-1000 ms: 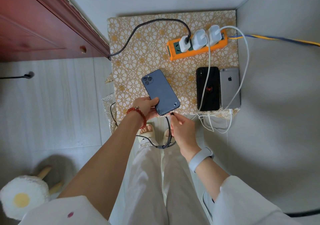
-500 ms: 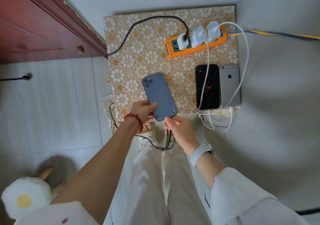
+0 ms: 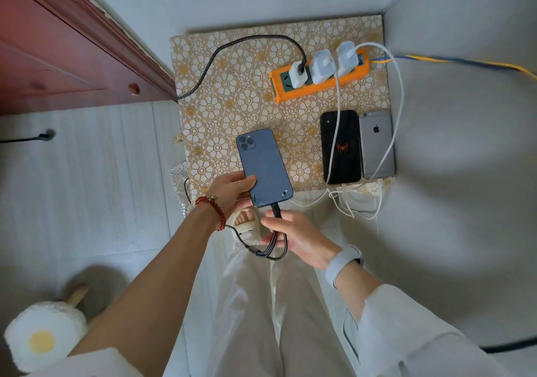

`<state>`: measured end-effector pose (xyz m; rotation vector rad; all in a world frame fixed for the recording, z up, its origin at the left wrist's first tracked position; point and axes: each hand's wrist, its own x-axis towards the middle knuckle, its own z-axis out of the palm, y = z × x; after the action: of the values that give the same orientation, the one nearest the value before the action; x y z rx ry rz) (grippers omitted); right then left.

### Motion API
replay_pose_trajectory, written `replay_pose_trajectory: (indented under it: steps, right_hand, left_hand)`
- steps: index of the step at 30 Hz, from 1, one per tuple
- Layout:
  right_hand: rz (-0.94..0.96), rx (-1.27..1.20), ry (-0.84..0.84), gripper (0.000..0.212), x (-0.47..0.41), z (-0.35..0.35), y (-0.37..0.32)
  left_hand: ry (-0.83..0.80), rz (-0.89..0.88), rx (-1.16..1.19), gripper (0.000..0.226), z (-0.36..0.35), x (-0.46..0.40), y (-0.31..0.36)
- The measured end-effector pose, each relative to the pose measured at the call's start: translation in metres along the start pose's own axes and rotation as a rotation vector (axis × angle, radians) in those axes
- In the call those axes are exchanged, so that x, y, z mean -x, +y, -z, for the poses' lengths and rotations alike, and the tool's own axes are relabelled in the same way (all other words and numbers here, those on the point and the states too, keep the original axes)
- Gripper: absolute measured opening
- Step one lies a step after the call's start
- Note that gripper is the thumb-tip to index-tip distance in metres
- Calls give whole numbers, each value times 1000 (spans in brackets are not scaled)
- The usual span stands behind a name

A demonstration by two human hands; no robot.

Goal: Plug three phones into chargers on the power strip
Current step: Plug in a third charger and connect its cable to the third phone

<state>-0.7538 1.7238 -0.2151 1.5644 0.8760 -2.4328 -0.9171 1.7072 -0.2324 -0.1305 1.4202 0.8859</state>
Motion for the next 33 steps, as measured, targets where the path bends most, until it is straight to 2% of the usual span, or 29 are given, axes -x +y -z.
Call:
replay_pose_trajectory:
  steps: [5,9,12,15,18,20,23,24,27,29,31,33]
  right_hand:
    - [212,280,250,9,12,-6,-16]
    - [292,444,274,24,-2,-6,-41]
    - [255,522,222,24,-18,-6,-55]
    - [118,642,165,37,-27,2,-52]
    - [52,634,153,37,-25,12,-45]
    - [55,616,283,36,-22,18,-43]
    - [141,581,617,29,-19,30,-42]
    - [180,569,670,31,-19,34,-42]
    - [298,650,639,41,-19,38,-43]
    - [392,810,567,46,-20,35,-43]
    - [421,1021,487,51,-24,33,-42]
    - [373,1226,410,56,-28,34,-40]
  left_hand:
    - [3,-106,91,15,-3,5,16]
    - [53,-164,97,24,-8,-4,35]
    - [117,-171,27,27,-7,-16,46]
    - [151,-143,-70,28,-6,-25,45]
    - [139,-112,-143,25,-14,-30,38]
    - [136,-115,-197,23,-21,-31,31]
    - [147,-169,-355,22,-34,-35,21]
    - [149,-194,-412,23,-39,-36,18]
    - [180,-225,-542,27,-54,-41,10]
    - [254,-216,-664,26,-60,-42,5]
    - [362,-221,-892,22,-61,-41,3]
    - [443,-256,-1133,24,-62,-38,3]
